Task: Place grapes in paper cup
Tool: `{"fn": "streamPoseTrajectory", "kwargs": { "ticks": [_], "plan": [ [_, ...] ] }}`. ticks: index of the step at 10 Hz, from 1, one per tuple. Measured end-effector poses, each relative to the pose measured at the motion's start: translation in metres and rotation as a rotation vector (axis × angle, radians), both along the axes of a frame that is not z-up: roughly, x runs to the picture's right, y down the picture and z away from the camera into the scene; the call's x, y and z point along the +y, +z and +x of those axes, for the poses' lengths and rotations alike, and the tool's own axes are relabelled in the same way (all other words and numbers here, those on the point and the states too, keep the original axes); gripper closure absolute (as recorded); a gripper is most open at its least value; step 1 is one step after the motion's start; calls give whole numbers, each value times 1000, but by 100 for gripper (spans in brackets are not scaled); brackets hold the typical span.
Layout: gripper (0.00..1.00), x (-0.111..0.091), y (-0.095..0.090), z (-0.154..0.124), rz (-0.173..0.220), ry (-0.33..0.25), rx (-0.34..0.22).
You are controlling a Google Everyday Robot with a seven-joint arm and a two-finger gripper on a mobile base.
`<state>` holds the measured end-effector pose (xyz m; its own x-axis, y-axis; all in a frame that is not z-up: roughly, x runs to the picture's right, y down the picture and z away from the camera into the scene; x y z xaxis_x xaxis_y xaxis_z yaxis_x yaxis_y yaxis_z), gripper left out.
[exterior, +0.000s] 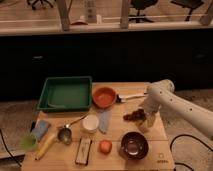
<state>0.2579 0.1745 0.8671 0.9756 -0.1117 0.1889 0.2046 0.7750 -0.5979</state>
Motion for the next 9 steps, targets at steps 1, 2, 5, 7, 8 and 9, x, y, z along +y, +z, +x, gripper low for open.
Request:
{"fn": "streamPoseTrajectory", "kwargs": {
  "ticks": [1,2,5,7,8,9],
  "plan": [
    [20,0,1,0,0,-1,0],
    [20,1,2,0,0,-2,0],
    [20,3,4,0,1,-4,3],
    [20,5,5,0,2,1,6],
    [20,5,6,0,3,3,7],
    [20,5,6,0,3,5,8]
  ]
}}
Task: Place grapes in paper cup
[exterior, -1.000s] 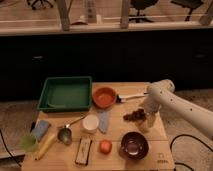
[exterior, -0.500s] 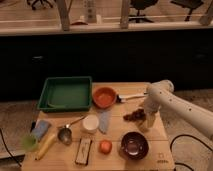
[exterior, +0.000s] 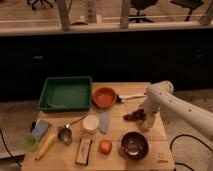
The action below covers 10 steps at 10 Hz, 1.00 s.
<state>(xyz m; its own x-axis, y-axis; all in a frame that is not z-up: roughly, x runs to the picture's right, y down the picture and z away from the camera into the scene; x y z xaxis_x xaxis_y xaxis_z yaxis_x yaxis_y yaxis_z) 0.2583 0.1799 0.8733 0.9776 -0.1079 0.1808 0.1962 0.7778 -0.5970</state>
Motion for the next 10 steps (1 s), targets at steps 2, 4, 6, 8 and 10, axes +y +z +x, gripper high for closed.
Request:
{"fn": "streamPoseTrajectory", "kwargs": {
  "ticks": [2,4,6,8,10],
  "plan": [
    [20,0,1,1,1,1,2],
    [20,0,3,1,1,1,2],
    [20,1,4,1,3,4,4],
    [20,1,5,2,4,3,6],
    [20,2,5,2,4,3,6]
  ]
}}
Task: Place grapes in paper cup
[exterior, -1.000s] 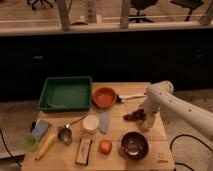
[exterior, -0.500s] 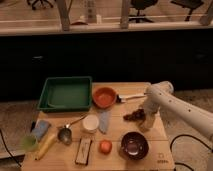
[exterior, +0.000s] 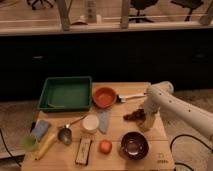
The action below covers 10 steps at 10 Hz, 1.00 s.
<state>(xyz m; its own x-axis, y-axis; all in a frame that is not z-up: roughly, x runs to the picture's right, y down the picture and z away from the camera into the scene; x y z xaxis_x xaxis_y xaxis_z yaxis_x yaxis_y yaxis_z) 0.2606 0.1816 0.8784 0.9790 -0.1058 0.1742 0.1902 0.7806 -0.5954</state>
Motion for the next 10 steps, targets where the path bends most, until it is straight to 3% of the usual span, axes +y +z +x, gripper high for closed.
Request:
{"fn": "streamPoseTrajectory", "kwargs": {
  "ticks": [10],
  "plan": [
    [20,0,2,4,8,-16,0]
  ]
}}
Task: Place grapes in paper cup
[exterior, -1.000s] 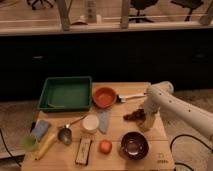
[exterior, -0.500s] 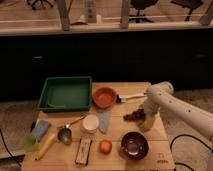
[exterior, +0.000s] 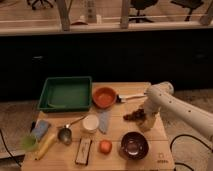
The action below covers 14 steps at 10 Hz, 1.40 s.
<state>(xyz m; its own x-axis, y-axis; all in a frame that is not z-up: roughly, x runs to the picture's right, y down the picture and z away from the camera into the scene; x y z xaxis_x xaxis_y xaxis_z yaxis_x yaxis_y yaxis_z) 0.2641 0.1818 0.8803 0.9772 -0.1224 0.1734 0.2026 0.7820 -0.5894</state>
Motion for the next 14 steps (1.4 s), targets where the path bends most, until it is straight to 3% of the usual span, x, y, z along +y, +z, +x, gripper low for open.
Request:
{"fn": "streamPoseTrajectory", "kwargs": {
  "ticks": [14],
  "plan": [
    [20,1,1,3,6,0,-1]
  ]
}}
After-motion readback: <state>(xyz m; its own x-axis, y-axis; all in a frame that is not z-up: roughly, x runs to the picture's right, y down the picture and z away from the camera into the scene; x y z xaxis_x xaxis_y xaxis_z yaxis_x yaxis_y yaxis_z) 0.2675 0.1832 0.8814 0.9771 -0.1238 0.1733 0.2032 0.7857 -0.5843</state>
